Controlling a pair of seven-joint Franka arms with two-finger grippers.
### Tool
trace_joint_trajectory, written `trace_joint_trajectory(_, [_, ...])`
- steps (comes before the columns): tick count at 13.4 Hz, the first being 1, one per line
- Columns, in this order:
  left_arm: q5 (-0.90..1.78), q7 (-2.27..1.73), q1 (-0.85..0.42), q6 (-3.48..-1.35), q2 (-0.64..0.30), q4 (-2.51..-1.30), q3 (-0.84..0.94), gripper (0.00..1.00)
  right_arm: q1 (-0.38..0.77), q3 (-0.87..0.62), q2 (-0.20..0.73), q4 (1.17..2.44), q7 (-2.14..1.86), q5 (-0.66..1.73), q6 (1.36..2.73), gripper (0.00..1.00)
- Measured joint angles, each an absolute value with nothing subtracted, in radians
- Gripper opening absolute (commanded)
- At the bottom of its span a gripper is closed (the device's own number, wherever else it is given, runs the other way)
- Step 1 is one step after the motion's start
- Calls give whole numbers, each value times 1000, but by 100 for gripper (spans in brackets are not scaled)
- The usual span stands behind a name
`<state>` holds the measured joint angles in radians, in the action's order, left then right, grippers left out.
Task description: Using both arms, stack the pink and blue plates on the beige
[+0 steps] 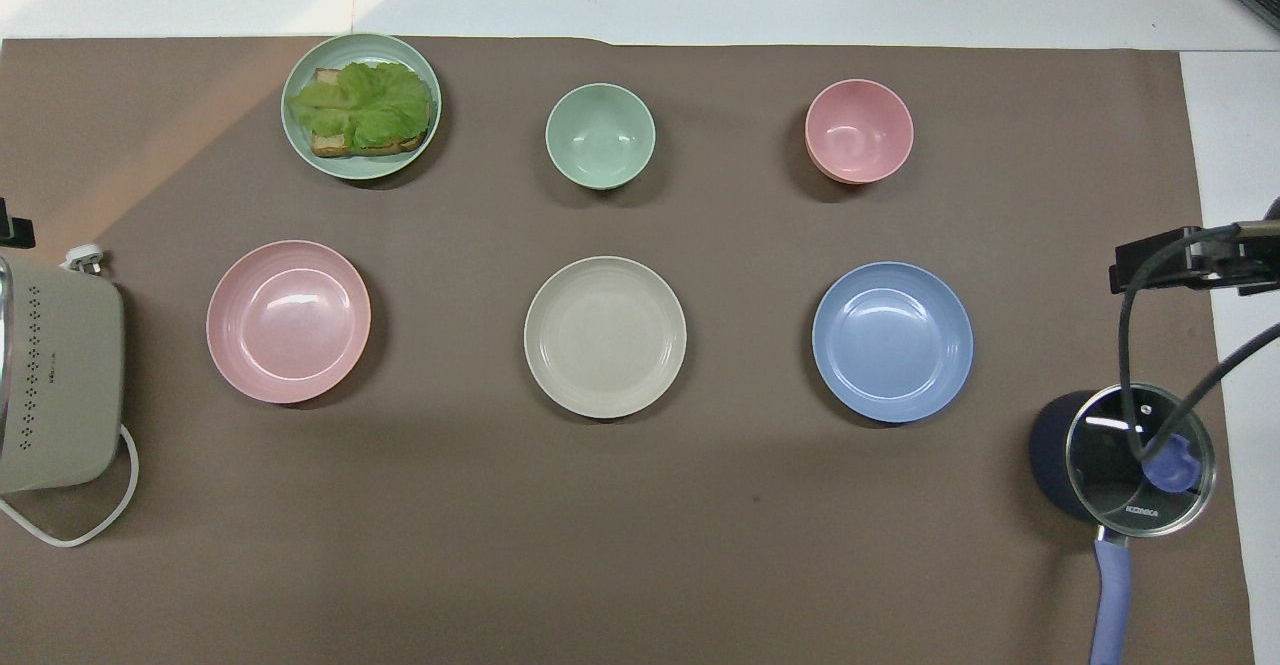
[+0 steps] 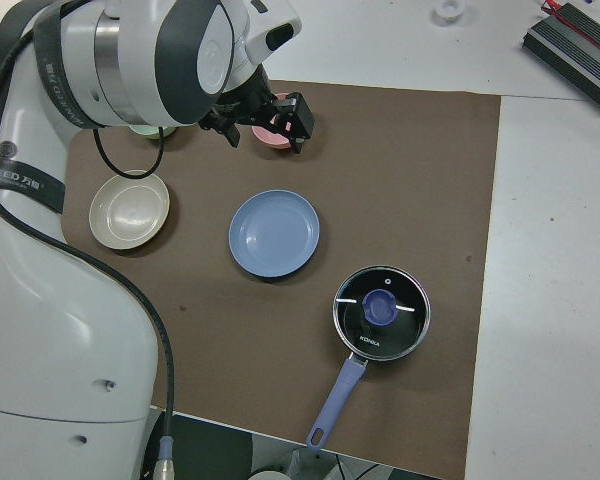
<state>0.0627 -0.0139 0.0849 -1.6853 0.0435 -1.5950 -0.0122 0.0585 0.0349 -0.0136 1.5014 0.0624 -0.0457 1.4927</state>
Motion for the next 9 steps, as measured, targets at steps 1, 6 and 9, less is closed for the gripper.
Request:
trace_joint_trajectory(1, [63, -14, 85, -1683, 43, -1596, -10, 100, 59, 35, -14, 1502, 62, -46, 1493, 100])
trace_joint_trajectory(6, [63, -14, 82, -1654, 42, -1601, -19, 100, 59, 35, -14, 1503, 62, -46, 1493, 100])
trace_joint_trajectory(9, [63, -14, 23, -1653, 41, -1601, -21, 100, 59, 35, -14, 1503, 62, -46, 1493, 100])
